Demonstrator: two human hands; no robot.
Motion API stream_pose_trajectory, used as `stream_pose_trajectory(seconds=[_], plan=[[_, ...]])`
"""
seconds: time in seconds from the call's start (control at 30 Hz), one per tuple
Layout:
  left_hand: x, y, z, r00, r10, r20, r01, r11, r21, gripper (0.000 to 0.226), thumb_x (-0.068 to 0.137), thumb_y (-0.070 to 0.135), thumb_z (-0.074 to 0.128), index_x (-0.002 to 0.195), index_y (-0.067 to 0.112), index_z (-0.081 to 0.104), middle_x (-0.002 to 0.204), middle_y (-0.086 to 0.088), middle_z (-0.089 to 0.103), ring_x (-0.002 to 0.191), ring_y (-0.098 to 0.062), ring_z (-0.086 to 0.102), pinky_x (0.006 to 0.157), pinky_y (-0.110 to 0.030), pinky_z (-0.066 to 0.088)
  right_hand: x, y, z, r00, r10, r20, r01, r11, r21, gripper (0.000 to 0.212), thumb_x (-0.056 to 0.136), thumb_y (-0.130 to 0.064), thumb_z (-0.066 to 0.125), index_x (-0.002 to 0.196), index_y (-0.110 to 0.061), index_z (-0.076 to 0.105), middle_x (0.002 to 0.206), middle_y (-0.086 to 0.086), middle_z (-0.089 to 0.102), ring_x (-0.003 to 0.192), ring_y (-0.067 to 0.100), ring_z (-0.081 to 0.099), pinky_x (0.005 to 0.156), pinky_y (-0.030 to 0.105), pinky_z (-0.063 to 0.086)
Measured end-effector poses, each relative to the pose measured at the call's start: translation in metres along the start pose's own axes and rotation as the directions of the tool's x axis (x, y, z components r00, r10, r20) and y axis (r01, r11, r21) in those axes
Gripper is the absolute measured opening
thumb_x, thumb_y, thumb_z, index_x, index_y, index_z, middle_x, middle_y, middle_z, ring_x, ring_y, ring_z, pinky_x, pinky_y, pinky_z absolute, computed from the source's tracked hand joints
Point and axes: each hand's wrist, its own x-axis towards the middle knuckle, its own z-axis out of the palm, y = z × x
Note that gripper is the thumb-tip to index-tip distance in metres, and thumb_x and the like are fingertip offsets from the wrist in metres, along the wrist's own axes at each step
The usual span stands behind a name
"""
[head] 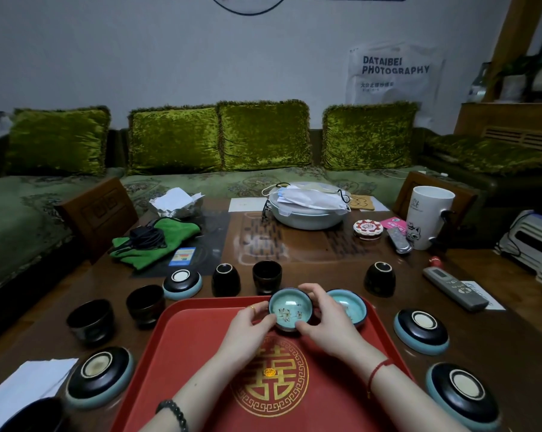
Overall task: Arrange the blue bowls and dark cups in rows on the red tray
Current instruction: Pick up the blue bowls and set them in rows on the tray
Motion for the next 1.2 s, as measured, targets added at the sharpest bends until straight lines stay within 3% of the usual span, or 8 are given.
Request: stream_pose_trajectory(seconds=[0.13, 0.3, 0.5, 0.6, 0.73, 0.83, 1.07, 1.2], plan=[[0.0, -0.001, 0.0, 1.0, -0.018, 0.015, 0.017, 1.0, 0.021, 0.025, 0.085, 0.016, 0.056, 0.086, 0.041, 0.057, 0.097, 0.017, 0.065, 0.102, -0.009, 0.063, 0.098, -0.029, 0.046, 0.0, 0.0, -0.001, 1.0, 0.0, 0.011, 0.0, 0.999, -0.047, 0.054, 0.071, -0.012, 0.068, 0.119, -0.023, 0.045, 0.116, -0.002, 0.06, 0.111, 0.013, 0.054, 0.095, 0.028, 0.044], [0.0, 0.0, 0.0, 0.999, -0.004, 0.044, 0.002, 0.998, 0.06, 0.026, 0.086, 0.02, 0.055, 0.109, 0.03, 0.059, 0.098, 0.02, 0.065, 0.096, 0.005, 0.06, 0.09, -0.016, 0.047, -0.002, 0.0, -0.004, 1.0, 0.007, 0.019, -0.006, 0.999, -0.053, 0.054, 0.072, -0.013, 0.068, 0.119, -0.022, 0.045, 0.12, -0.003, 0.057, 0.116, 0.012, 0.051, 0.098, 0.026, 0.042], [-0.002, 0.009, -0.001, 1.0, 0.0, 0.01, -0.002, 0.987, 0.162, 0.051, 0.086, 0.026, 0.057, 0.134, 0.016, 0.041, 0.135, 0.003, 0.05, 0.122, -0.011, 0.047, 0.107, -0.029, 0.035, -0.014, -0.003, -0.03, 0.999, 0.006, -0.038, -0.005, 1.0, 0.011, 0.055, 0.072, -0.011, 0.071, 0.12, -0.023, 0.046, 0.113, -0.006, 0.052, 0.117, 0.011, 0.048, 0.1, 0.031, 0.043], [-0.005, 0.018, 0.002, 0.998, 0.065, 0.011, -0.066, 0.975, 0.213, 0.055, 0.087, 0.027, 0.056, 0.137, 0.018, 0.036, 0.142, -0.001, 0.043, 0.127, -0.015, 0.044, 0.109, -0.029, 0.032, -0.024, -0.002, -0.052, 0.995, 0.002, -0.099, 0.0, 1.0, 0.016, 0.055, 0.07, -0.011, 0.072, 0.117, -0.026, 0.048, 0.115, -0.001, 0.057, 0.114, 0.013, 0.052, 0.098, 0.035, 0.044], [-0.01, 0.037, 0.018, 0.983, 0.175, 0.052, -0.182, 0.947, 0.265, 0.058, 0.086, 0.029, 0.055, 0.138, 0.021, 0.033, 0.143, -0.001, 0.041, 0.13, -0.012, 0.039, 0.105, -0.022, 0.029, -0.039, 0.003, -0.083, 0.988, 0.002, -0.156, -0.004, 1.0, -0.008, 0.057, 0.069, -0.011, 0.075, 0.117, -0.025, 0.049, 0.113, -0.001, 0.058, 0.108, 0.01, 0.054, 0.09, 0.022, 0.04], [-0.012, 0.051, 0.038, 0.969, 0.223, 0.105, -0.243, 0.932, 0.27, 0.061, 0.084, 0.034, 0.058, 0.138, 0.025, 0.032, 0.144, 0.002, 0.04, 0.131, -0.008, 0.035, 0.1, -0.013, 0.024, -0.054, 0.012, -0.107, 0.98, 0.041, -0.197, -0.047, 0.999, -0.022, 0.058, 0.068, -0.014, 0.077, 0.118, -0.026, 0.049, 0.116, 0.0, 0.058, 0.11, 0.012, 0.054, 0.093, 0.032, 0.043], [-0.025, 0.064, 0.096, 0.93, 0.293, 0.223, -0.342, 0.912, 0.226, 0.066, 0.079, 0.037, 0.064, 0.137, 0.027, 0.033, 0.139, 0.006, 0.045, 0.126, -0.001, 0.038, 0.094, -0.004, 0.021, -0.104, 0.044, -0.147, 0.964, 0.162, -0.213, -0.168, 0.986, -0.009, 0.057, 0.071, -0.02, 0.076, 0.116, -0.037, 0.045, 0.119, -0.005, 0.053, 0.114, 0.009, 0.048, 0.097, 0.03, 0.038], [-0.037, 0.064, 0.128, 0.891, 0.307, 0.334, -0.385, 0.901, 0.2, 0.067, 0.078, 0.035, 0.066, 0.136, 0.023, 0.034, 0.14, 0.003, 0.044, 0.13, -0.006, 0.038, 0.109, -0.019, 0.027, -0.129, 0.059, -0.154, 0.963, 0.181, -0.2, -0.188, 0.982, -0.018, 0.056, 0.071, -0.023, 0.076, 0.114, -0.04, 0.043, 0.114, -0.01, 0.052, 0.114, 0.006, 0.046, 0.097, 0.027, 0.036]])
